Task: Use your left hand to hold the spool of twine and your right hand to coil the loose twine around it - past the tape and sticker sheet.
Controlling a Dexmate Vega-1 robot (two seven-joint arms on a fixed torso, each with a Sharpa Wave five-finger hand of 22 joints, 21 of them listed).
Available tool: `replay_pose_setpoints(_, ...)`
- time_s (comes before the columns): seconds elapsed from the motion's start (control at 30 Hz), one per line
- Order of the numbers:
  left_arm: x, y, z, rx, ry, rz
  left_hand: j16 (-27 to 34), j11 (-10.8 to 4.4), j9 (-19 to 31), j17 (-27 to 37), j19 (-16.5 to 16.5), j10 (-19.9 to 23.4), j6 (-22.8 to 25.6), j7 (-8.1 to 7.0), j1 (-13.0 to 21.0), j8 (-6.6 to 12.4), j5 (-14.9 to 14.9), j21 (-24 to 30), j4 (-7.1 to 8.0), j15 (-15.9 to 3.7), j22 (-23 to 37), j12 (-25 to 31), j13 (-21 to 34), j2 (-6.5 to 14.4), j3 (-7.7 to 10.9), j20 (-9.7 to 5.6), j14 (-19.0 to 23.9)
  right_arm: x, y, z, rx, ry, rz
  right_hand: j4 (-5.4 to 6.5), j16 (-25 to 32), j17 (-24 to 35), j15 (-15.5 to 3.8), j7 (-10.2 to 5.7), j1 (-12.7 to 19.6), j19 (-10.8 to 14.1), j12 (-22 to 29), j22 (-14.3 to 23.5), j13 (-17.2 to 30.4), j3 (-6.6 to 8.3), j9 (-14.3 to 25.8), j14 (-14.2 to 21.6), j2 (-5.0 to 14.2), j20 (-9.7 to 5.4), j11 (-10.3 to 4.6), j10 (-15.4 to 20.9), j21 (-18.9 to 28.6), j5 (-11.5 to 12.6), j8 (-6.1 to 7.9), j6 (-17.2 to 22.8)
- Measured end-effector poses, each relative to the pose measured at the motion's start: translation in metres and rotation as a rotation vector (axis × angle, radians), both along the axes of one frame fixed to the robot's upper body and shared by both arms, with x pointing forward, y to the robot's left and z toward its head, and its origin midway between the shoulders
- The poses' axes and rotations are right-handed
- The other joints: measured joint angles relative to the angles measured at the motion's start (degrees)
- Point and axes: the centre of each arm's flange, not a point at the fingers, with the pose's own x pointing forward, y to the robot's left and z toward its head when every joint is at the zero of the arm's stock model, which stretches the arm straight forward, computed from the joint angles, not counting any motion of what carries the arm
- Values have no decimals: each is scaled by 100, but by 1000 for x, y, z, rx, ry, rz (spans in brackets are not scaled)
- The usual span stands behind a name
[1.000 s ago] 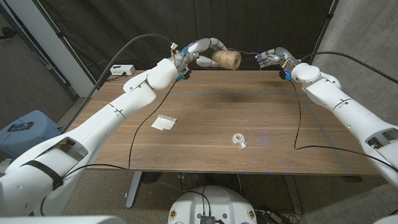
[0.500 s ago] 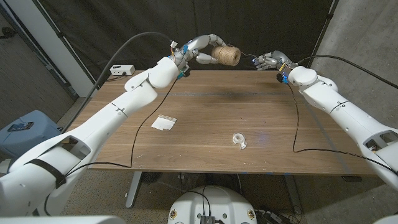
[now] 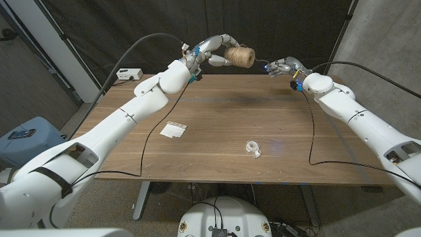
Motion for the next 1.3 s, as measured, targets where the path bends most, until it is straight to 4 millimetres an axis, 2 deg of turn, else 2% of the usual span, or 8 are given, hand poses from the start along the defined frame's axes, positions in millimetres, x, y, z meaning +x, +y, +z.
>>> replay_pose_setpoints(1.3, 17, -1, 9, -28, -45, 83, -13, -2, 0, 1, 0, 41, 29, -17, 0, 0, 23, -3, 0, 0, 0, -20, 0, 0, 0, 0, 0, -9, 36, -26, -51, 41, 45, 0, -41, -1, -29, 11, -3, 0, 0, 0, 0, 0, 27, 30, -4, 0, 20, 19, 0, 0, -35, 50)
